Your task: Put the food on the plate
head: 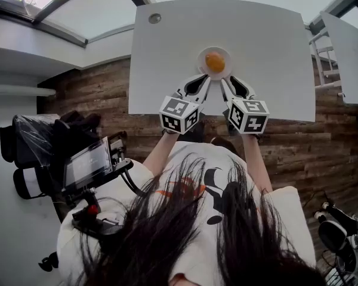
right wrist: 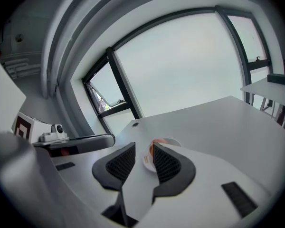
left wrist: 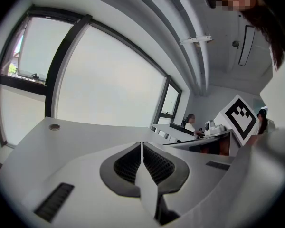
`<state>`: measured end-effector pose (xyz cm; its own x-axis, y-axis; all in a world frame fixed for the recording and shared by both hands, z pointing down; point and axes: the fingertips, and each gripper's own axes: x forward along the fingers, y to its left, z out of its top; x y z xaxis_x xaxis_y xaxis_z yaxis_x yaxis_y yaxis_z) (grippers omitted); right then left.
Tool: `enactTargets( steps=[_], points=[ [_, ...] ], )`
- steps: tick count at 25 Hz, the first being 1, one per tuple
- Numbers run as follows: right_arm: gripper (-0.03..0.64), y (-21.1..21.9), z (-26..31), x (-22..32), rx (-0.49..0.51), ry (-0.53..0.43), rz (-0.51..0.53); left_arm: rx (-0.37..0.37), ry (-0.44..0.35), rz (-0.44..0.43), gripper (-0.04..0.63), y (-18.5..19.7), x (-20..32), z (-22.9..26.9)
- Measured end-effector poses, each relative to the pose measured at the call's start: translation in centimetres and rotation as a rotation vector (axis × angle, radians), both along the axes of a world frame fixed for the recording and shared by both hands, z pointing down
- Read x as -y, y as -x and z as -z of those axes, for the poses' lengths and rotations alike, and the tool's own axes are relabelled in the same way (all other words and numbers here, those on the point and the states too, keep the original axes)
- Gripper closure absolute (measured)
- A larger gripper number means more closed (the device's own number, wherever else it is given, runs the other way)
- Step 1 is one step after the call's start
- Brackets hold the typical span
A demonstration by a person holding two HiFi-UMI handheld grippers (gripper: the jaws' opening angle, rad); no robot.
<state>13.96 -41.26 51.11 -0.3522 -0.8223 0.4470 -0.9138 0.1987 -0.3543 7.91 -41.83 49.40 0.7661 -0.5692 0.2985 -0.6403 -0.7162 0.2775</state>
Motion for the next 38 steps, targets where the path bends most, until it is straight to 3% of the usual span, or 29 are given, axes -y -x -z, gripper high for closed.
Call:
enactTargets(
  steps=[12,25,31,38],
  points=[
    [0.495,-2.0,0.9,-8.6,0.033,-0.039,0.036,0.003,-0.019,0.007,0.589,-3.0,-9.9,0.3],
    [0.495,-1.4,0.5,-13.6,0.070,-0.024,0.030,0.044,-0.004,0.038,0.589,-1.0,-15.6,0.4],
    [0.495,-0.5,-0.1,-15.1,0.080,-0.014,0.021,0.063,0.019,0.013,0.589,-0.3,-18.3,-0.6],
    [0.495,2.1,0.1,-17.4,0.064,-0.013,0.001,0.040,0.013,0.011,0.589,2.6,-20.6,-0.3]
  ],
)
